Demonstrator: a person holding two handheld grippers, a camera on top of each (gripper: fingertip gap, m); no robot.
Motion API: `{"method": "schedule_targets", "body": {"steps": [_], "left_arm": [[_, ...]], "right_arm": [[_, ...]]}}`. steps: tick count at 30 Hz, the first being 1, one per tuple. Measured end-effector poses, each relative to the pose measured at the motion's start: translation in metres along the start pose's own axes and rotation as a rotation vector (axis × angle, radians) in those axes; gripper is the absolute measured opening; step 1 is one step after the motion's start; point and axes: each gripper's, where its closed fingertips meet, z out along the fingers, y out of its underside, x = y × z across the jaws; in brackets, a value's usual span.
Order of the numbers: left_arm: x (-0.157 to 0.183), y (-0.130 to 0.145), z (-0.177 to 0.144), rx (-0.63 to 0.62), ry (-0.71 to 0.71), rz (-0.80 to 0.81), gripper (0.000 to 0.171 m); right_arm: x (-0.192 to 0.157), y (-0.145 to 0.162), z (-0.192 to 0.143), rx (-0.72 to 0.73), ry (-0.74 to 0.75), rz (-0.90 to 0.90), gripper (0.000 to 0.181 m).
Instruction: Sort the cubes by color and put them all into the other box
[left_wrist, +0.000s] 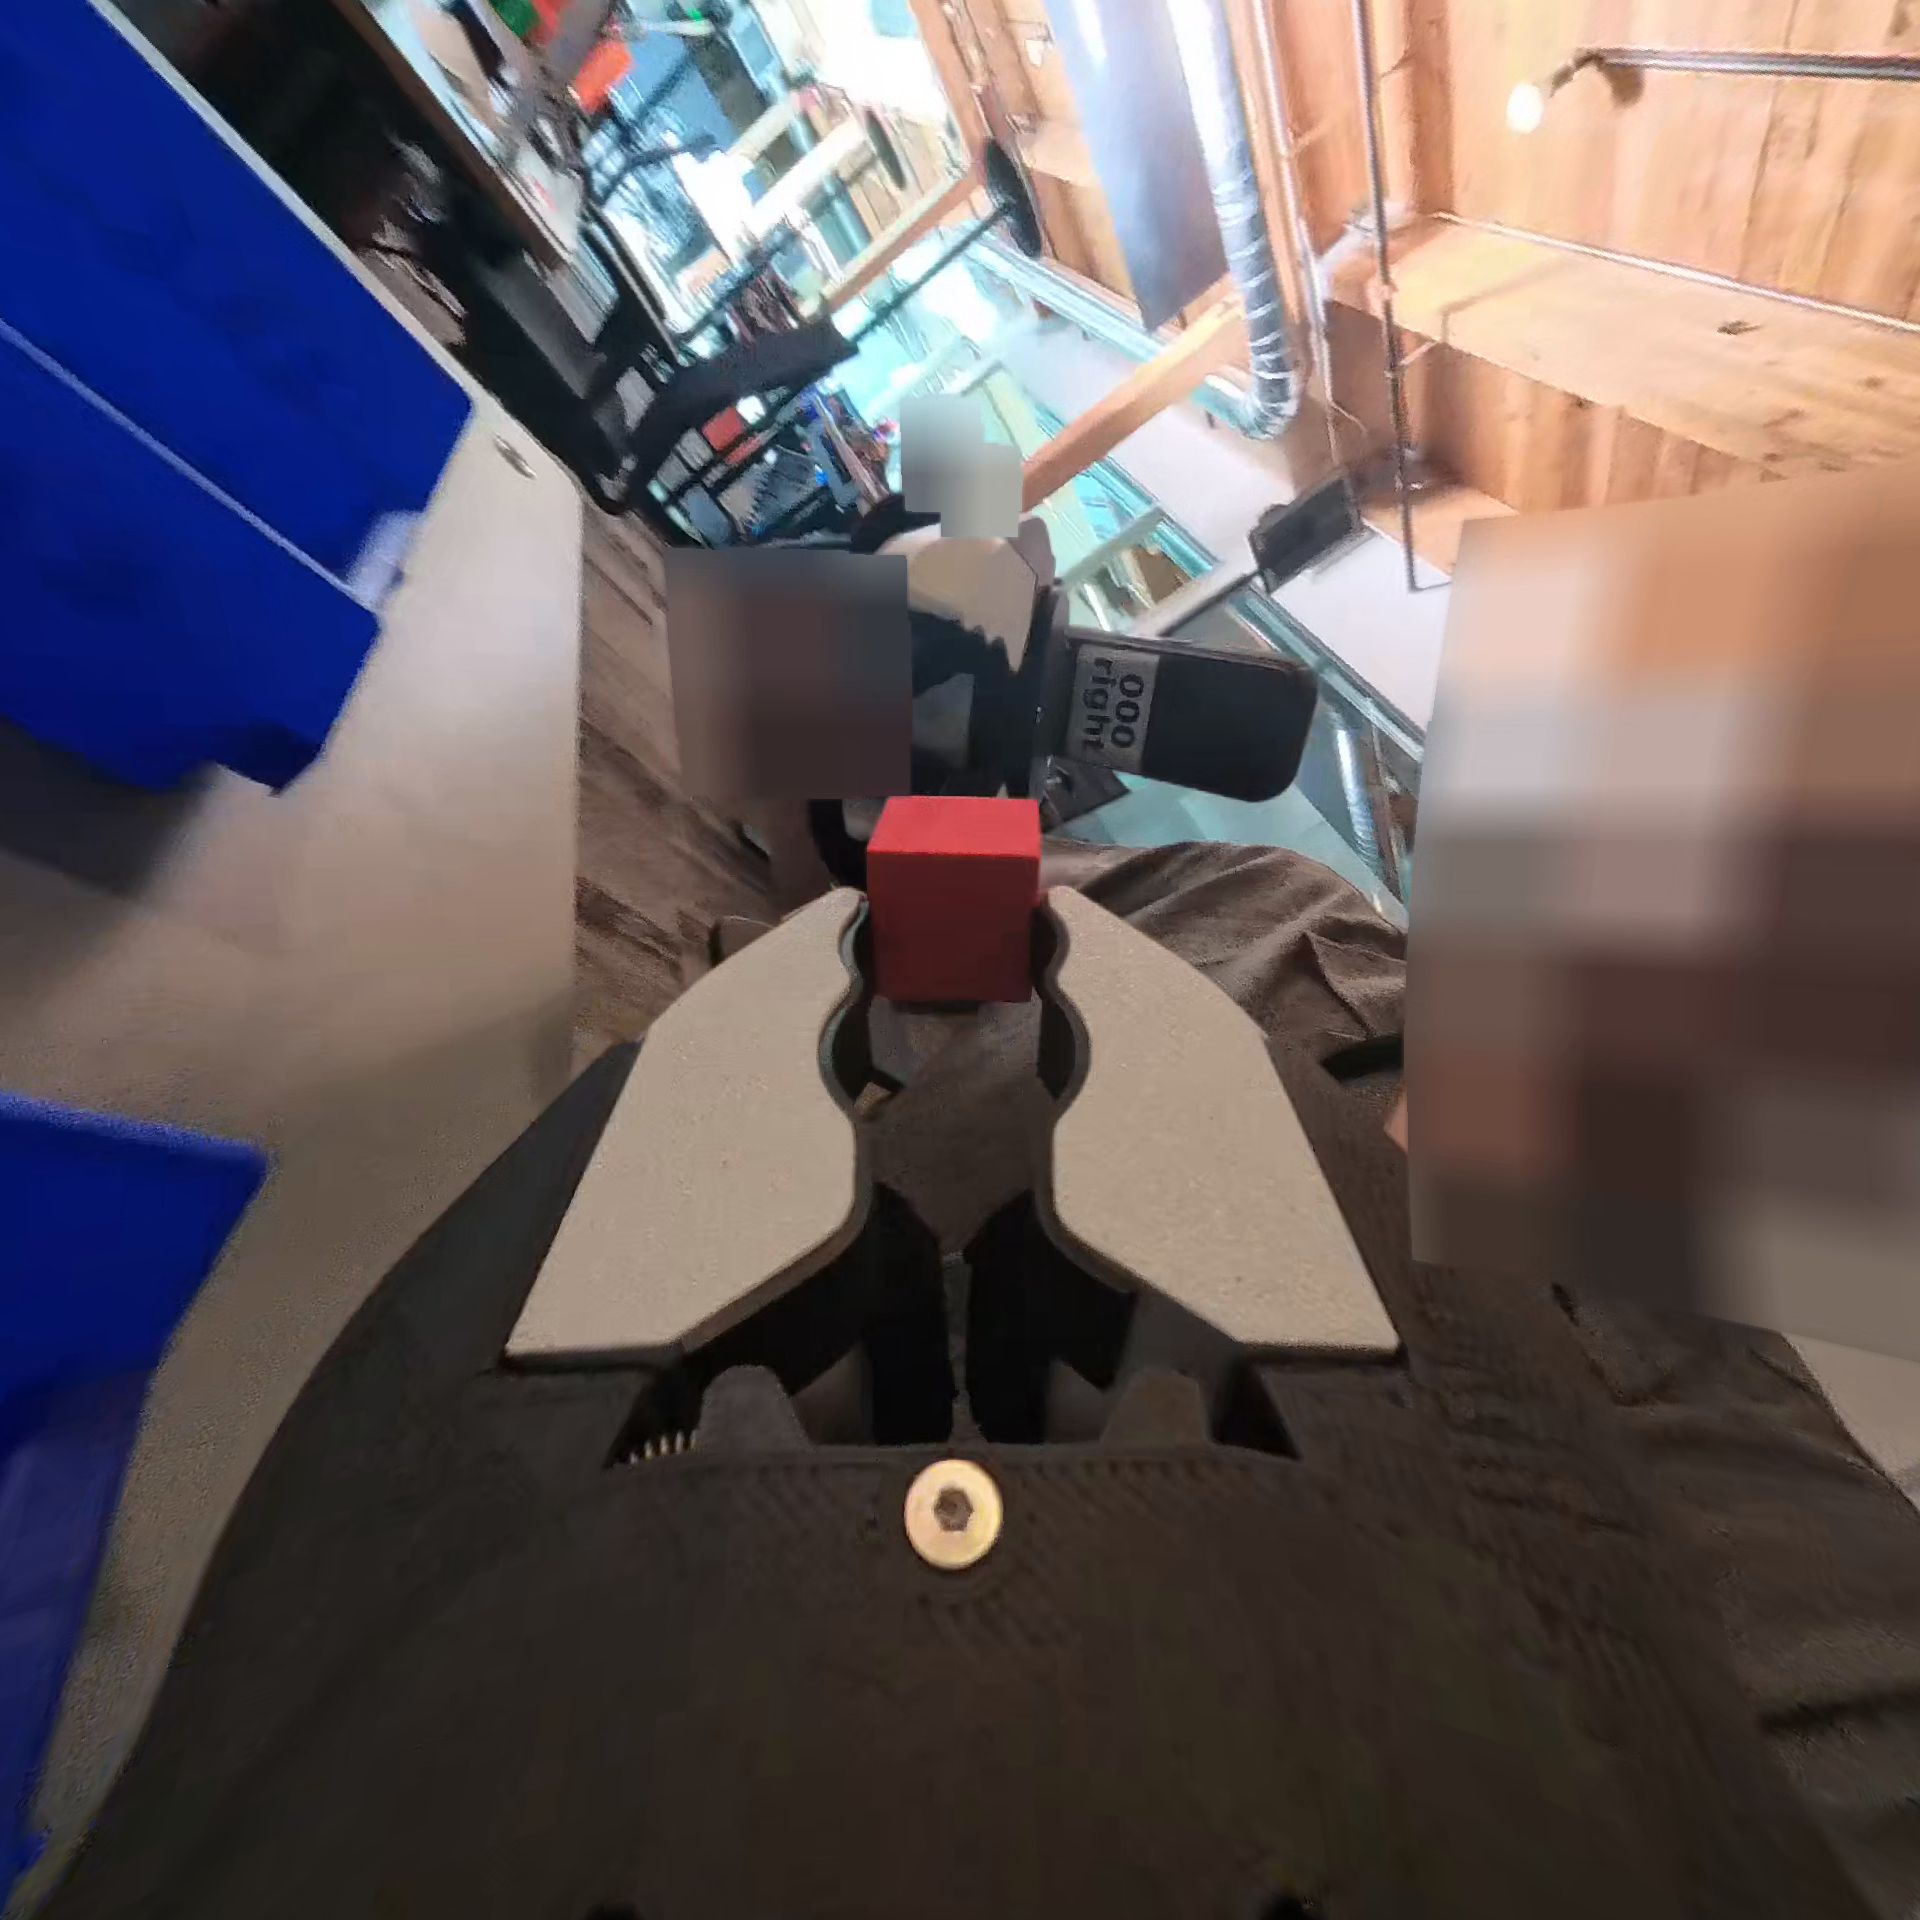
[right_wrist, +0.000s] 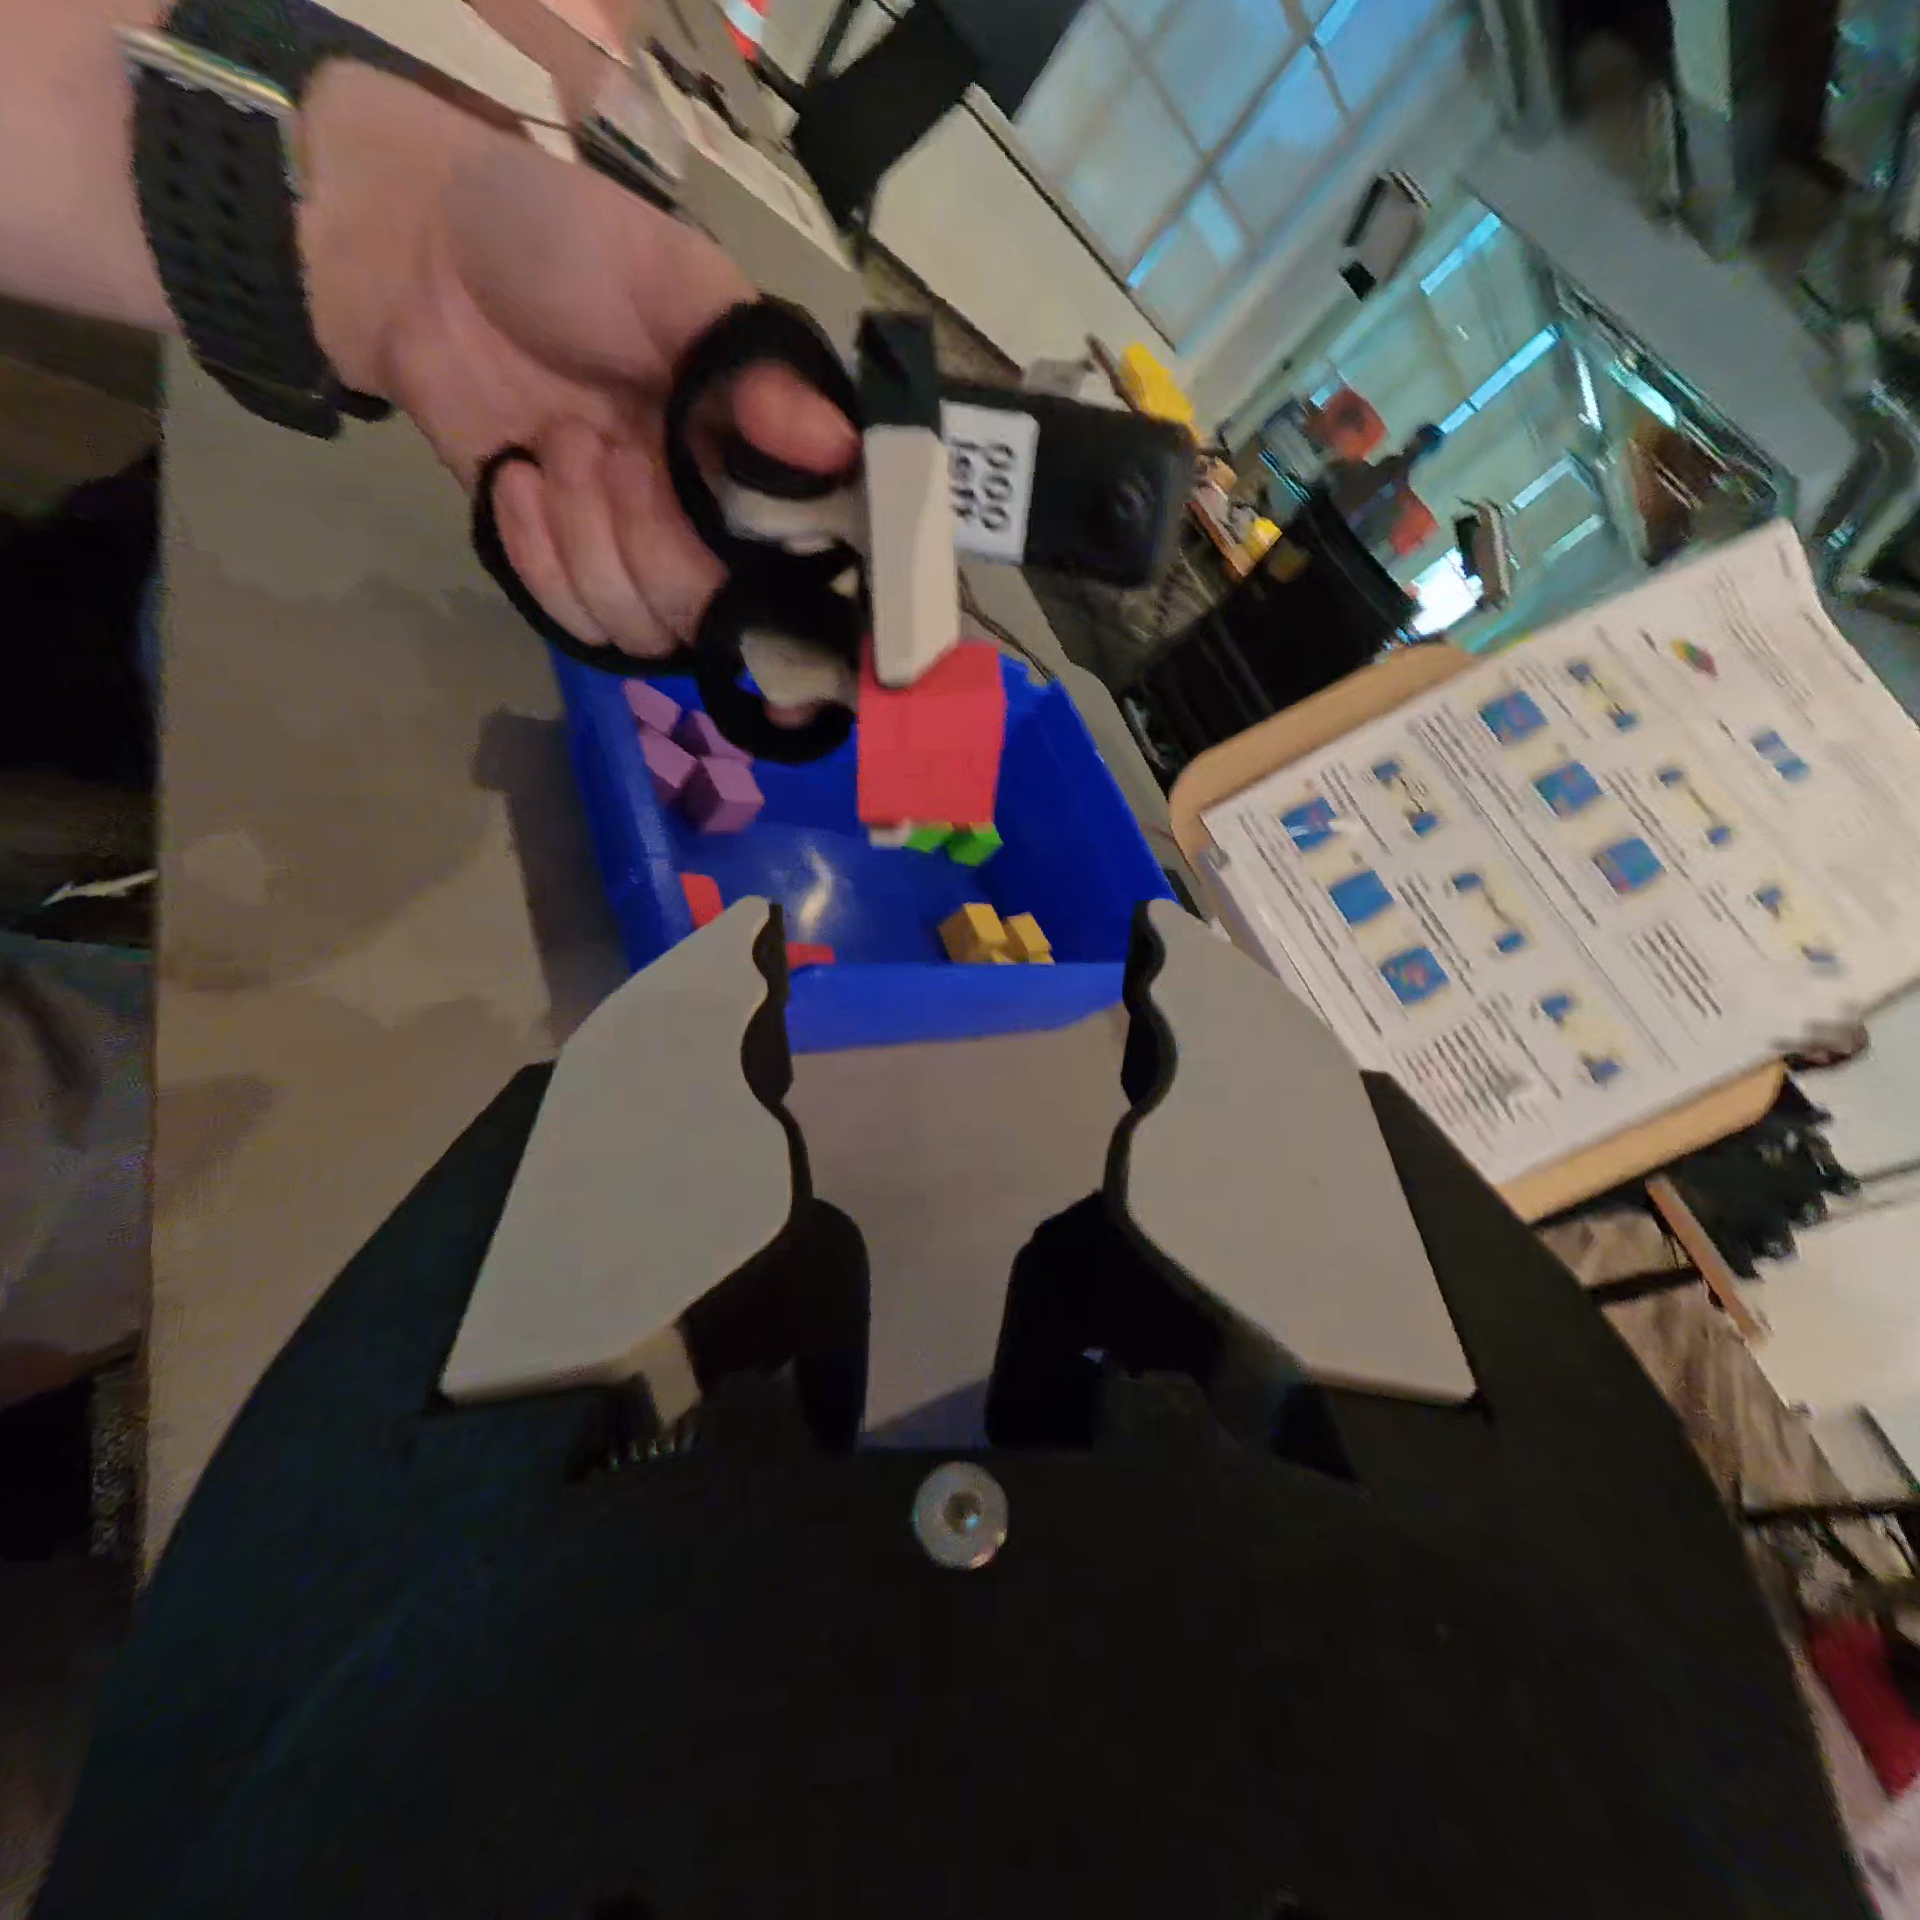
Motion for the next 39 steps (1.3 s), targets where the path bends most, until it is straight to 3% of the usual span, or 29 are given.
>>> {"method": "schedule_targets", "body": {"steps": [3,8,15,18,20,22,25,27,33,35,39], "left_arm": [[0.003,0.003,0.01,-0.03,0.001,0.001,0.029],[0.004,0.005,0.017,-0.049,-0.004,0.011,0.029],[0.008,0.001,0.024,0.014,0.009,0.047,0.029],[0.015,-0.011,0.019,0.09,-0.011,0.102,0.047],[0.015,-0.021,0.007,0.15,-0.11,0.184,0.047],[0.006,-0.027,-0.012,0.18,-0.325,0.302,0.048],[-0.005,-0.033,-0.052,0.215,-0.692,0.456,0.054],[-0.004,-0.035,-0.074,0.247,-0.872,0.544,0.057],[-0.003,-0.04,-0.094,0.243,-1.089,0.637,0.056],[-0.007,-0.038,-0.095,0.241,-1.09,0.631,0.052],[-0.027,-0.035,-0.114,0.192,-1.226,0.611,0.048]], "right_arm": [[-0.007,-0.011,0.01,0.011,-0.041,-0.035,0.056],[-0.009,-0.022,0.013,0.044,-0.038,-0.014,0.029],[-0.006,-0.022,0.004,0.067,-0.03,0.026,0.027],[0.009,-0.016,-0.008,0.051,-0.013,0.044,0.027],[0.034,0.003,-0.023,-0.024,0.036,0.056,0.027],[0.067,0.036,-0.042,-0.142,0.08,0.134,0.027],[0.105,0.112,-0.07,-0.439,0.131,0.29,0.028],[0.107,0.16,-0.083,-0.637,0.102,0.424,0.028],[0.087,0.251,-0.094,-1.016,0.055,0.744,0.028],[0.081,0.272,-0.094,-1.086,0.048,0.853,0.028],[0.085,0.305,-0.082,-1.172,0.071,0.932,0.028]]}}
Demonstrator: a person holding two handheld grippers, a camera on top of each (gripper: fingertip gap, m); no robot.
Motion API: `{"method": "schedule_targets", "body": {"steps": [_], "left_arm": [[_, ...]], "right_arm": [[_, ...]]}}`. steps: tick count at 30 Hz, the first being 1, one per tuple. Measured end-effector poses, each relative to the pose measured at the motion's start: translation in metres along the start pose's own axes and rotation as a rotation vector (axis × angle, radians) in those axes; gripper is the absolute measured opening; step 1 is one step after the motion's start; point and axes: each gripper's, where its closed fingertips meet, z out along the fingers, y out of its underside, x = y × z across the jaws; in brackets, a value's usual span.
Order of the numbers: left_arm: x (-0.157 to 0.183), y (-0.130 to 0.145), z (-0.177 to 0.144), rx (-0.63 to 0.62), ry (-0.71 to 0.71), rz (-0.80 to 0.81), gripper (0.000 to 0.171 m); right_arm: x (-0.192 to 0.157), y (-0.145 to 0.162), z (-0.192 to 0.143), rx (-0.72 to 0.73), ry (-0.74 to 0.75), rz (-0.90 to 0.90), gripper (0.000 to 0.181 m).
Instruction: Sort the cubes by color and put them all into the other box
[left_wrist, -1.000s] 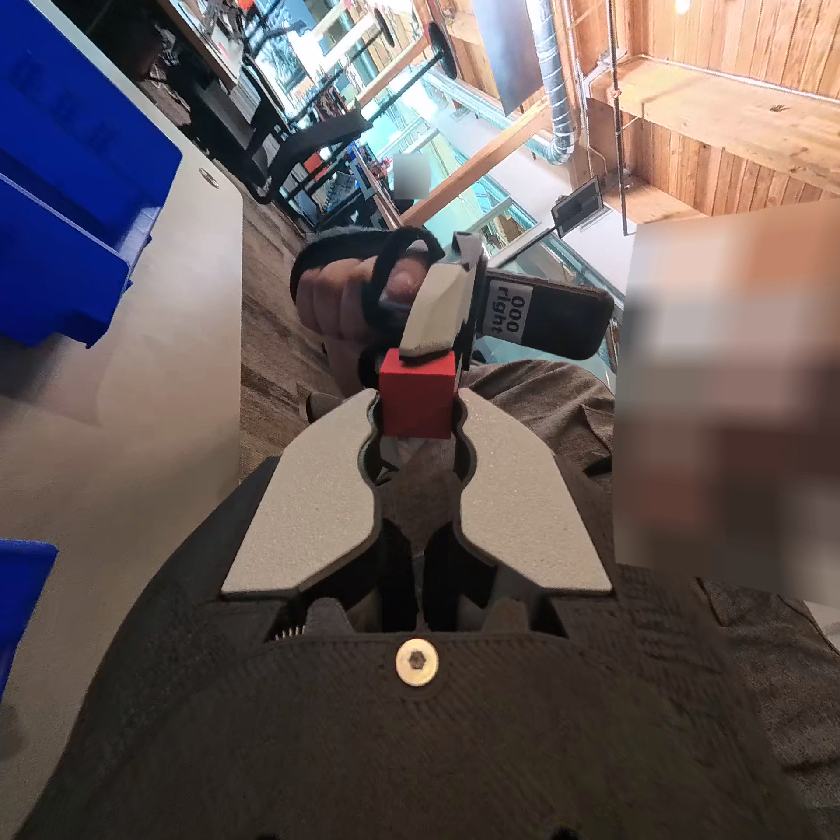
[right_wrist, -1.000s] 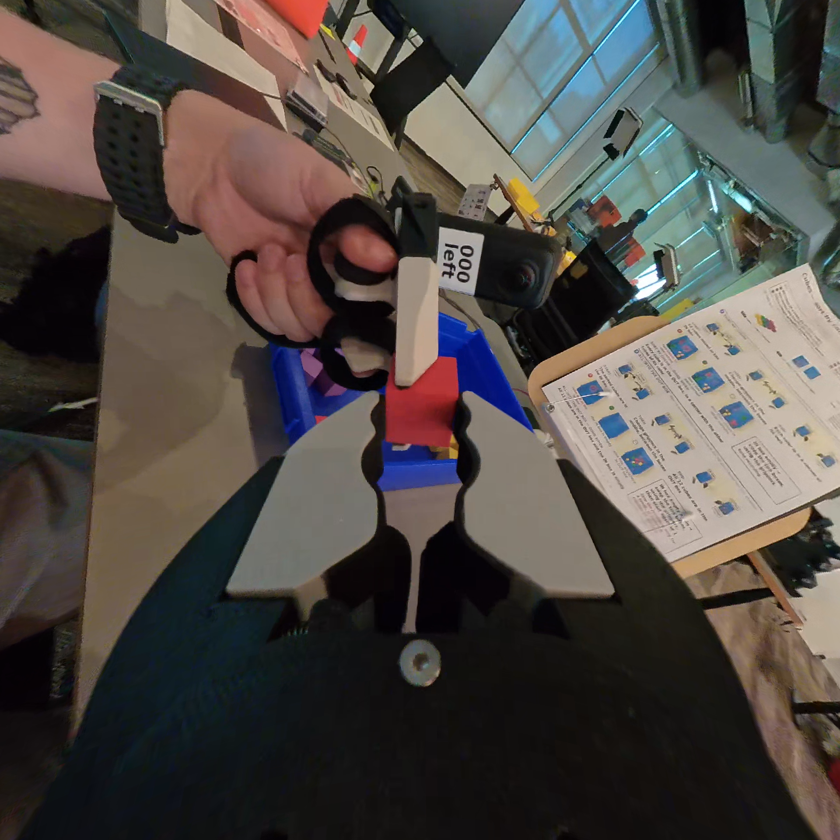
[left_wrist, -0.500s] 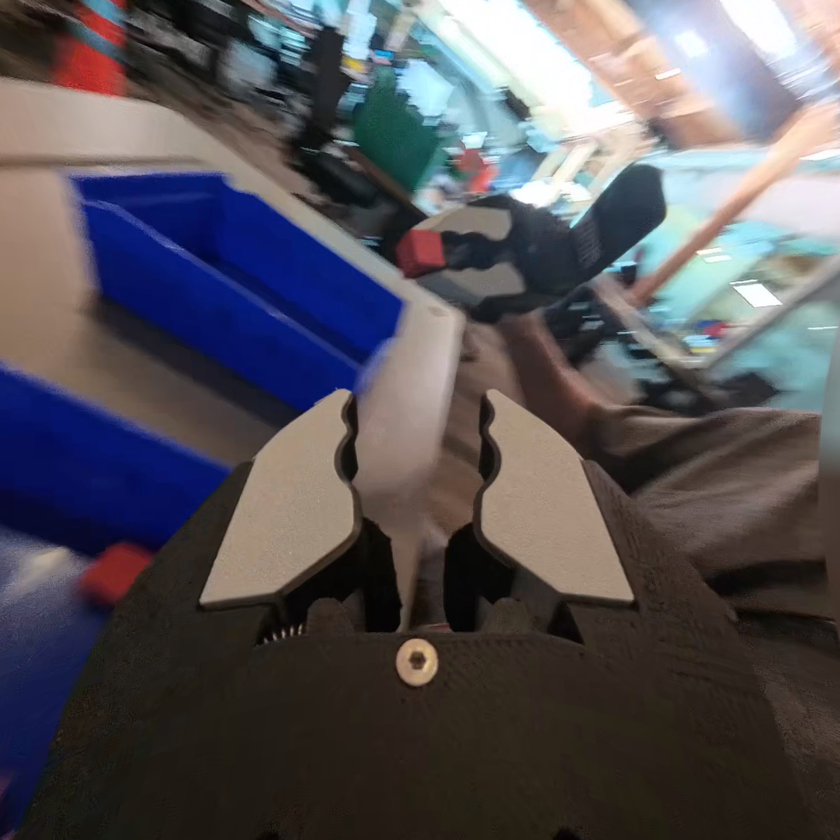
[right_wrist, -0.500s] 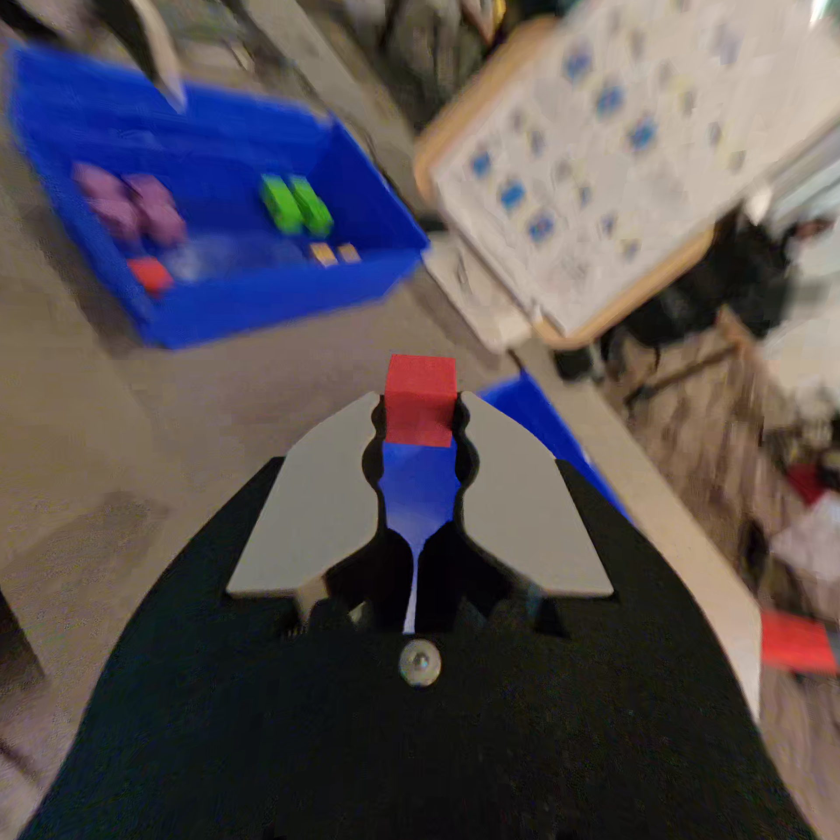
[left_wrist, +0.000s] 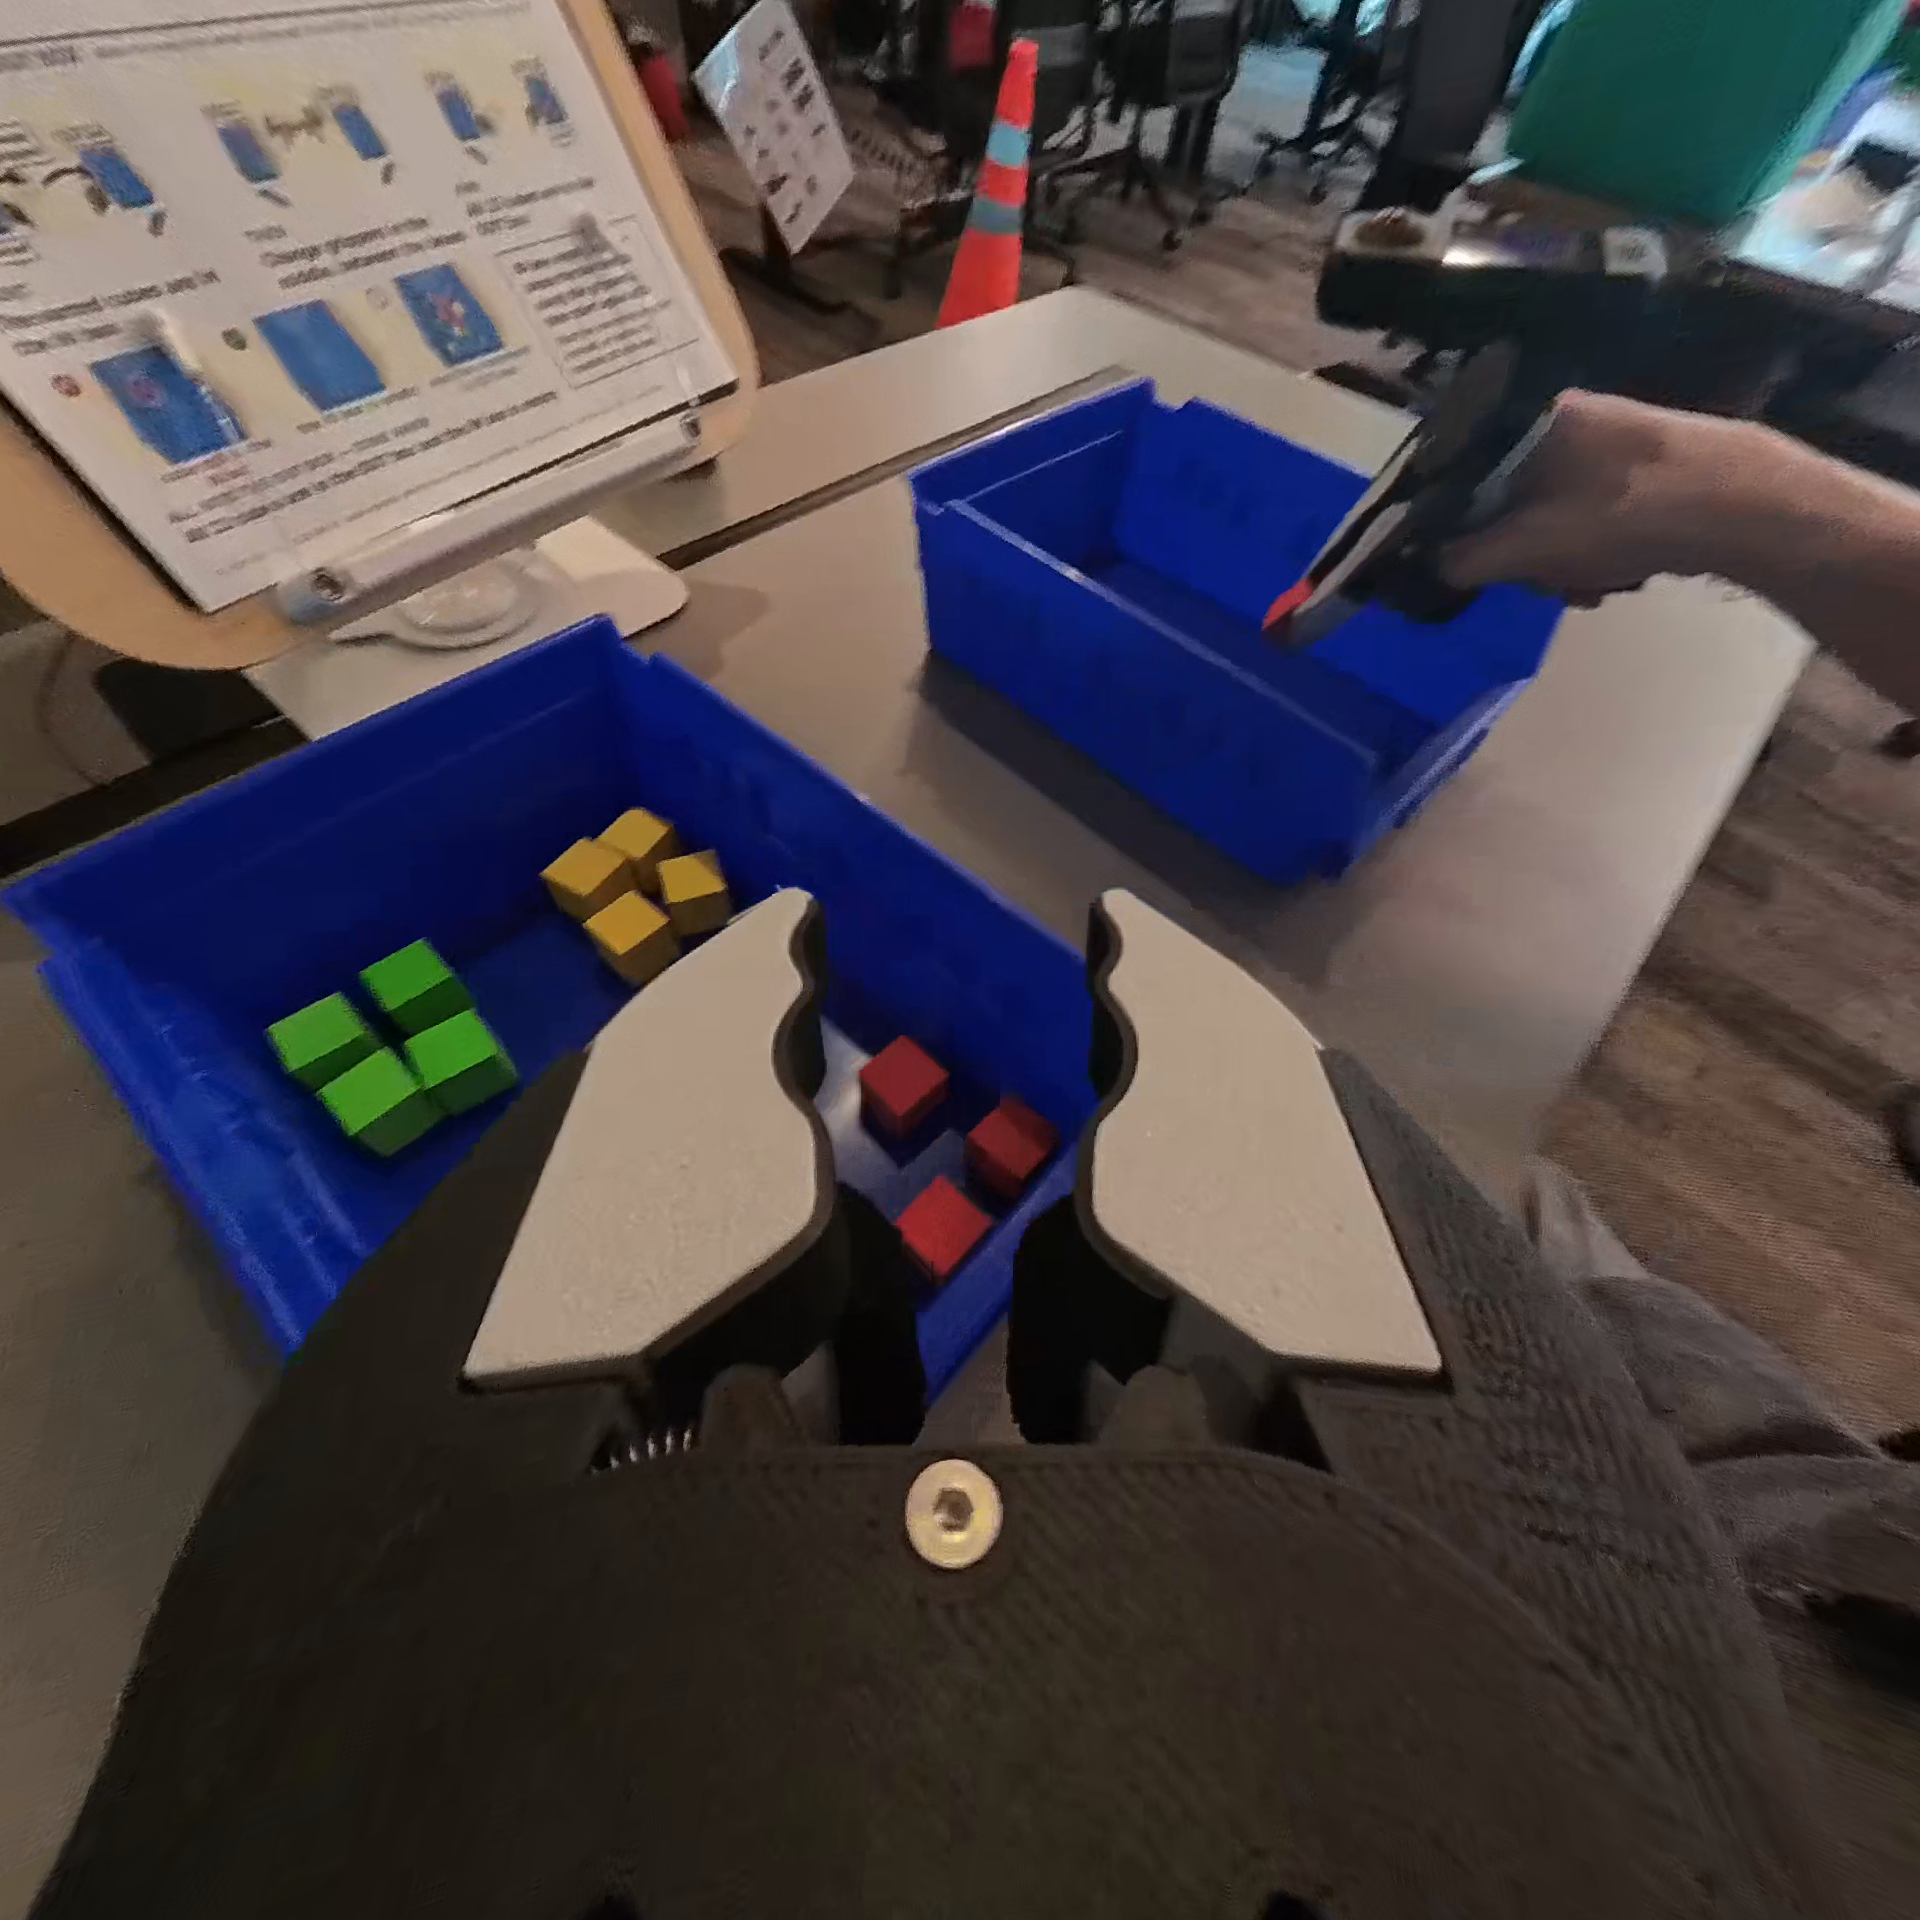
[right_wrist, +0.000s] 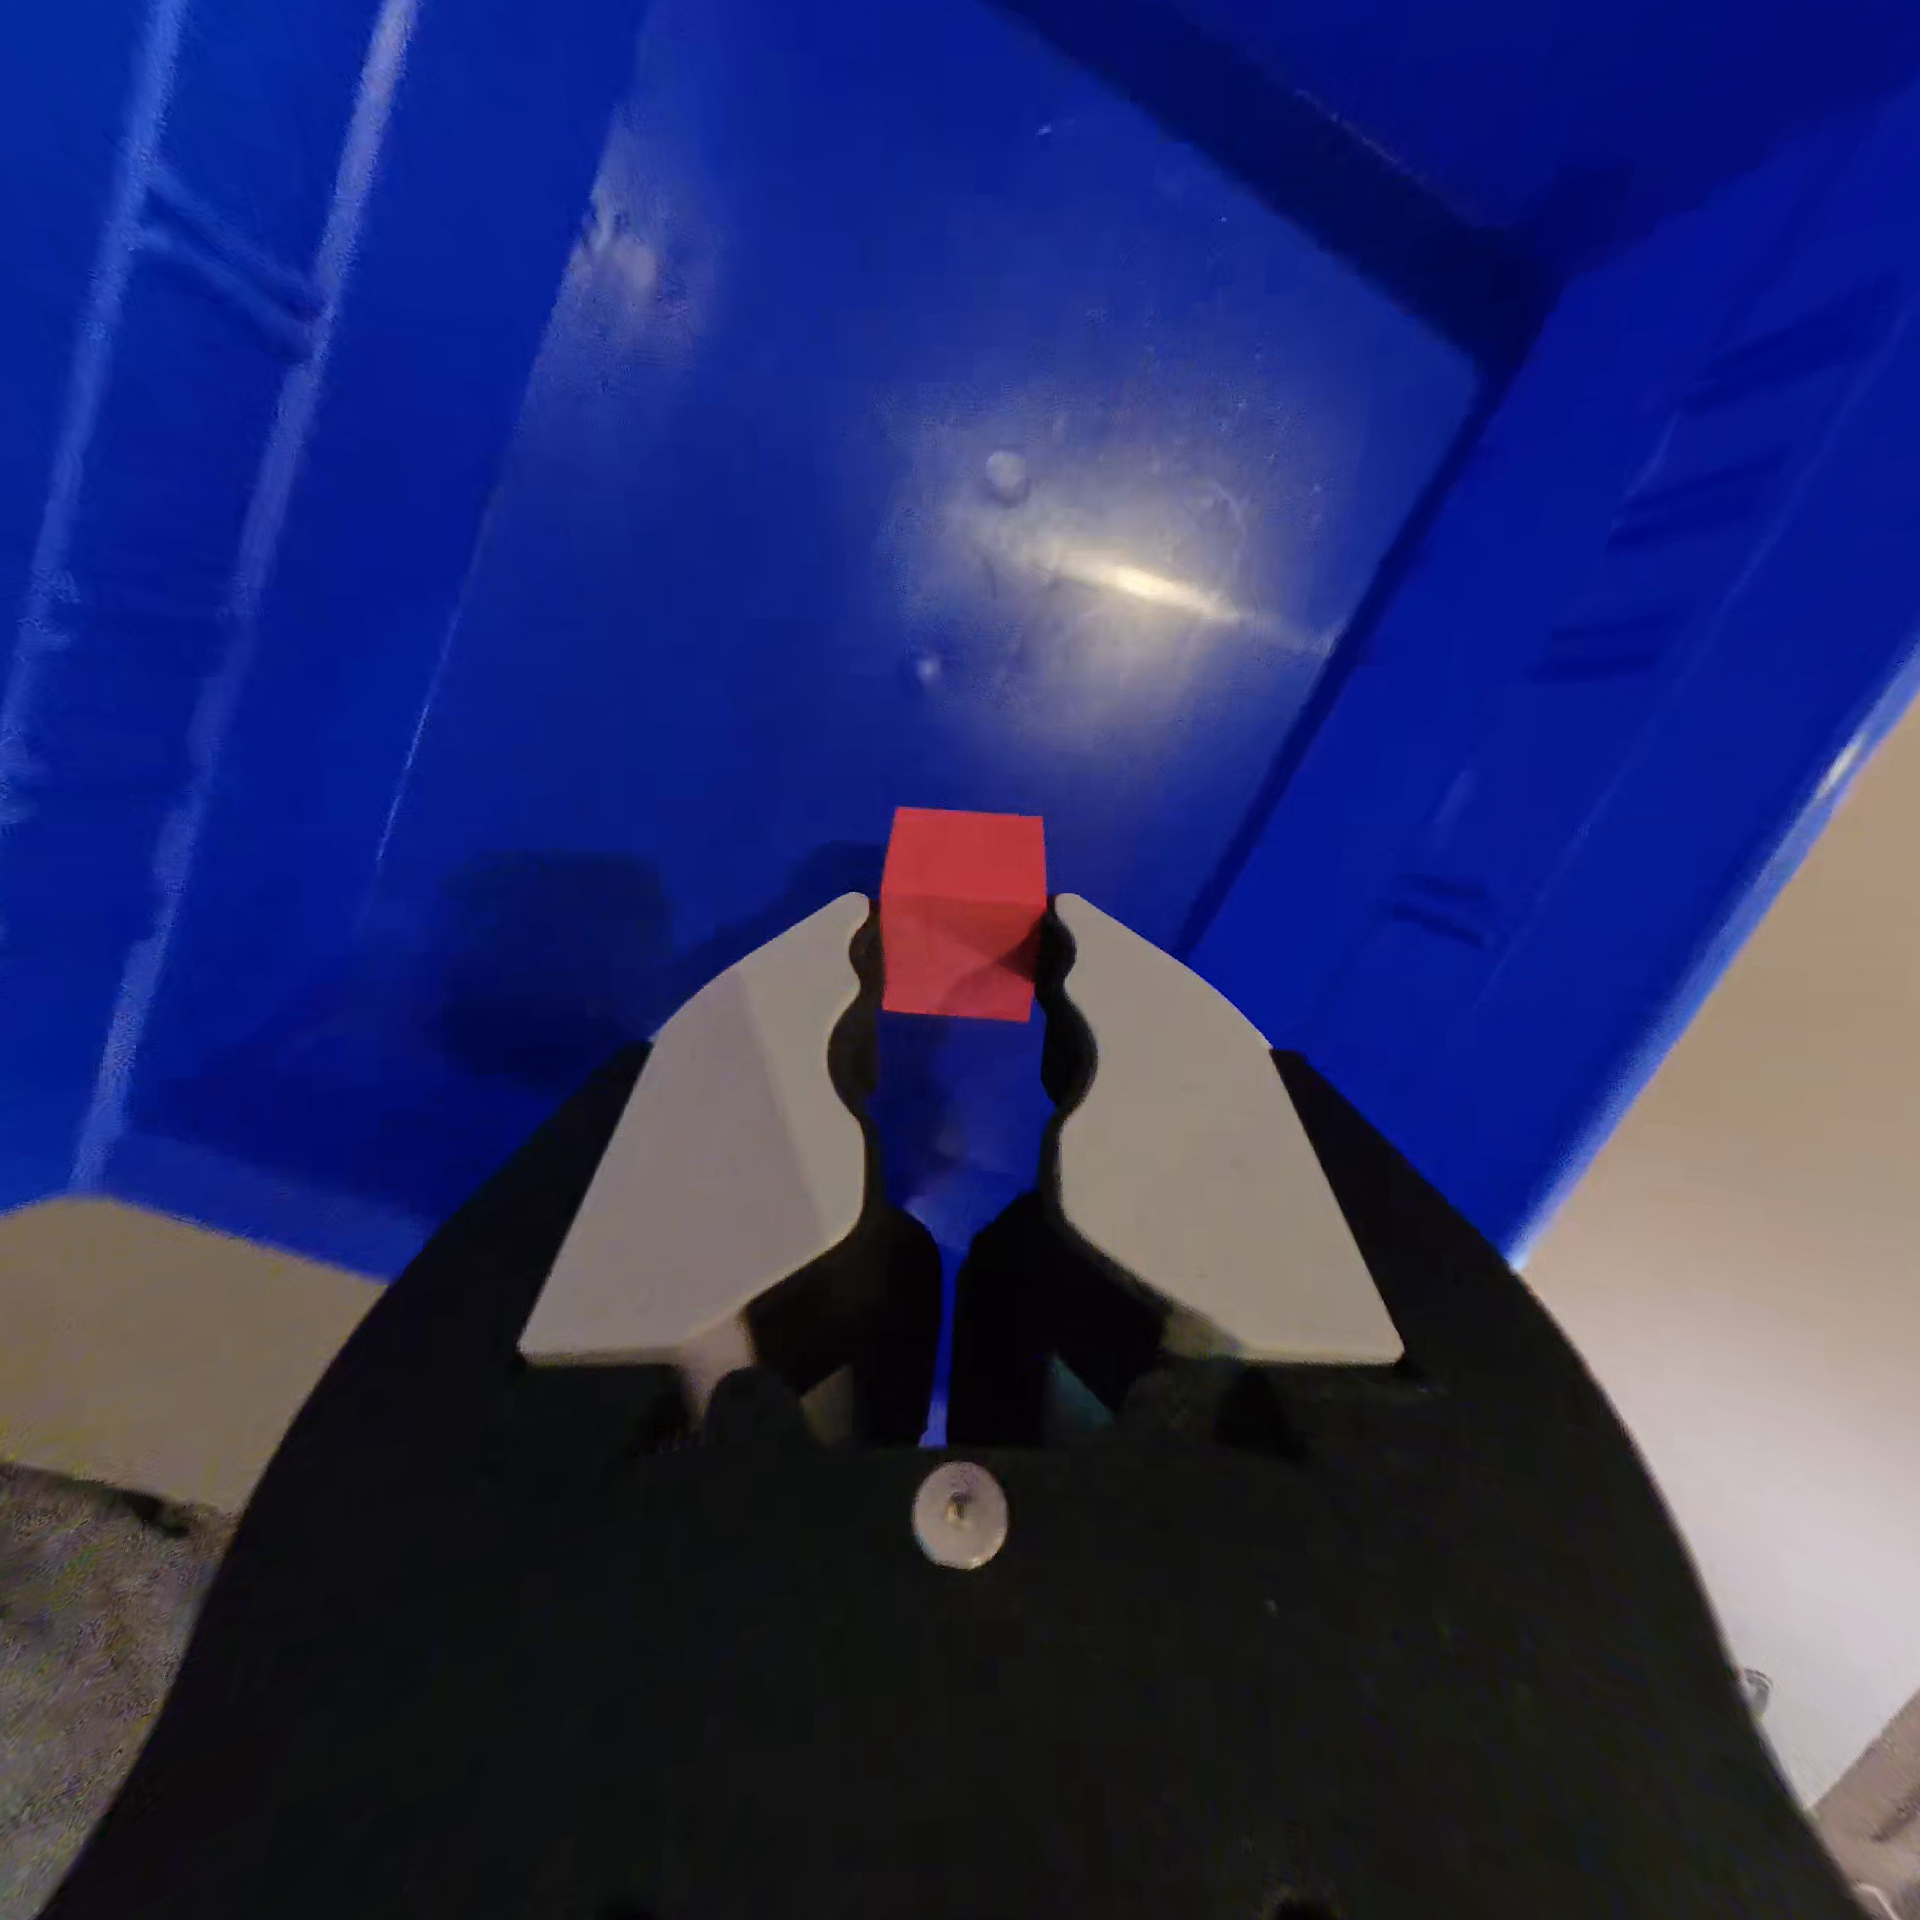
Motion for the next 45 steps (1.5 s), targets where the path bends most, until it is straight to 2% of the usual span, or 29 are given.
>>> {"method": "schedule_targets", "body": {"steps": [7,10,11,14,16,18,20,23,26,29,37,38,39,43,45], "left_arm": [[-0.027,0.025,0.005,-0.112,-0.094,-0.01,0.047],[-0.034,0.031,0.005,-0.151,-0.123,-0.004,0.046],[-0.036,0.034,0.005,-0.167,-0.137,0.001,0.047],[-0.042,0.039,0.007,-0.21,-0.158,0.012,0.047],[-0.043,0.045,0.009,-0.261,-0.151,0.044,0.047],[-0.043,0.054,0.013,-0.354,-0.112,0.137,0.044],[-0.05,0.07,0.016,-0.52,-0.081,0.296,0.036],[-0.066,0.097,0.018,-0.779,-0.035,0.519,0.037],[-0.068,0.124,0.024,-0.947,0.068,0.61,0.043],[-0.075,0.144,0.028,-1.058,0.105,0.668,0.048],[-0.085,0.173,0.034,-1.158,0.153,0.614,0.047],[-0.085,0.175,0.034,-1.172,0.157,0.608,0.044],[-0.085,0.177,0.034,-1.187,0.161,0.604,0.032],[-0.088,0.176,0.035,-1.193,0.142,0.589,0.028],[-0.091,0.169,0.038,-1.151,0.103,0.552,0.028]], "right_arm": [[0.009,0.003,0.039,-0.184,-0.005,0.056,0.029],[0.008,0.002,0.042,-0.197,0.001,0.034,0.029],[0.008,0.002,0.042,-0.204,0.005,0.028,0.031],[0.005,0.002,0.044,-0.213,0.003,0.019,0.053],[0.004,-0.001,0.041,-0.187,0.006,0.011,0.059],[0.003,-0.006,0.031,-0.139,0.009,0.002,0.06],[0.001,-0.014,0.015,-0.061,0.031,-0.018,0.06],[-0.009,-0.024,-0.016,0.095,0.052,-0.05,0.059],[-0.026,-0.023,-0.038,0.202,0.045,-0.07,0.058],[-0.041,-0.015,-0.05,0.251,0.039,-0.094,0.058],[-0.062,0.002,-0.069,0.32,0.047,-0.143,0.055],[-0.065,0.004,-0.071,0.327,0.046,-0.15,0.055],[-0.068,0.005,-0.071,0.332,0.045,-0.156,0.055],[-0.08,0.007,-0.074,0.357,0.044,-0.181,0.054],[-0.088,0.005,-0.077,0.377,0.039,-0.197,0.053]]}}
